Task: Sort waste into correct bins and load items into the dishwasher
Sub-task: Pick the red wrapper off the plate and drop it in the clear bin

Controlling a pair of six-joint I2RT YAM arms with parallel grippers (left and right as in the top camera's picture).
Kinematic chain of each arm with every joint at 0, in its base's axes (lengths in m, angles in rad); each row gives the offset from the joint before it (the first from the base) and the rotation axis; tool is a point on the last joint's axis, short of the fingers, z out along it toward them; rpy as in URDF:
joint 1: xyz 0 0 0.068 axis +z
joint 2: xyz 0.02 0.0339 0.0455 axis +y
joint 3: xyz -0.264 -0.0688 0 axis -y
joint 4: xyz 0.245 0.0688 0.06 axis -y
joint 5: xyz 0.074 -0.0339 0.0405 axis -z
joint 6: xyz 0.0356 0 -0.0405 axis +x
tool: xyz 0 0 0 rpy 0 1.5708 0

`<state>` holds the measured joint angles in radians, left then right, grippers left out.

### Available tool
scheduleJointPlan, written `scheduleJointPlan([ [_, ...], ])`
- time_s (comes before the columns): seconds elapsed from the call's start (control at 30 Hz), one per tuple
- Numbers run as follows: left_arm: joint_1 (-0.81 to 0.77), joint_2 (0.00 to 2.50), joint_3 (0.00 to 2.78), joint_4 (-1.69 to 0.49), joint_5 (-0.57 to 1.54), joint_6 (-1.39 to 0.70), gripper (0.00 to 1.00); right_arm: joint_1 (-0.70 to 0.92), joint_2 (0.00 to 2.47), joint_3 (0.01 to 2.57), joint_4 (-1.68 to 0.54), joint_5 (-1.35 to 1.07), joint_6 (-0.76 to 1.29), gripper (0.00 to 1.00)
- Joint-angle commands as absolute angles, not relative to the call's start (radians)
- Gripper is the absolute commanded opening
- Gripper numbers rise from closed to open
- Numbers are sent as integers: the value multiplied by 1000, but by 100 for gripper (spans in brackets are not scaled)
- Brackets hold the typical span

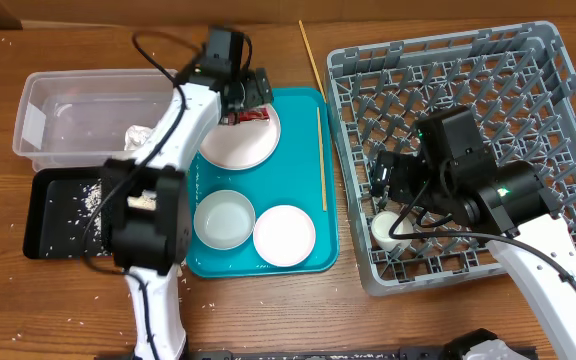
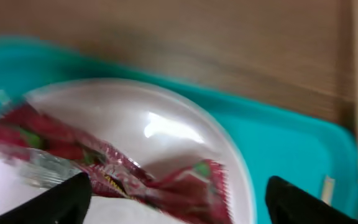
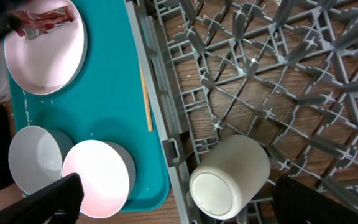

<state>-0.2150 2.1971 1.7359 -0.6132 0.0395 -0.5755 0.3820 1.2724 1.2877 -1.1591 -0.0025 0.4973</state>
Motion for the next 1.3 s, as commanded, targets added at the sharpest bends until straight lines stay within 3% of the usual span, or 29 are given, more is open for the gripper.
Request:
scheduleJointPlan([
  [0.0, -208, 2230, 1736, -632, 98, -745, 82, 386, 1268, 1303, -1154, -1, 498, 100],
  [0.03, -208, 2236, 1736, -640, 104, -751, 74, 386, 1268, 1303, -1154, -1, 498, 100],
  [0.07, -208, 2237, 1736, -648, 105, -757, 60, 386, 1268, 1303, -1154, -1, 498, 100],
  [0.1, -210, 2237, 1736, -660, 103, -756, 42, 386, 1268, 1303, -1153, -1, 498, 100],
  [0.13, -210, 2237, 1736, -665, 102, -756, 31, 386, 1268, 1303, -1153, -1, 498, 100],
  [0.17, -210, 2237, 1736, -677, 103, -756, 9, 386, 1268, 1303, -1154, -1, 498, 100],
  [0.2, -210, 2236, 1736, -685, 112, -756, 4, 386, 1268, 1303, -1154, -1, 498, 100],
  [0.43, -162, 2093, 1754, -775, 281, -692, 4, 386, 1268, 1303, -1167, -1, 498, 100],
  [0.73, 41, 1808, 1753, -1032, -56, -581, 4, 386, 1268, 1303, -1178, -1, 498, 100],
  [0.77, 63, 1811, 1753, -1032, -51, -546, 26, 386, 1268, 1303, -1176, -1, 498, 100],
  [0.8, 72, 1816, 1752, -1033, -48, -527, 75, 386, 1268, 1303, -1175, -1, 498, 100],
  [0.83, 79, 1824, 1752, -1039, -48, -503, 100, 386, 1268, 1303, -1175, -1, 498, 100],
  [1.1, 84, 1779, 1824, -1204, 53, -392, 100, 386, 1268, 1303, -1175, -1, 498, 100],
  [1.27, -15, 1573, 1869, -1392, 92, -381, 100, 386, 1268, 1303, -1175, -1, 498, 100],
])
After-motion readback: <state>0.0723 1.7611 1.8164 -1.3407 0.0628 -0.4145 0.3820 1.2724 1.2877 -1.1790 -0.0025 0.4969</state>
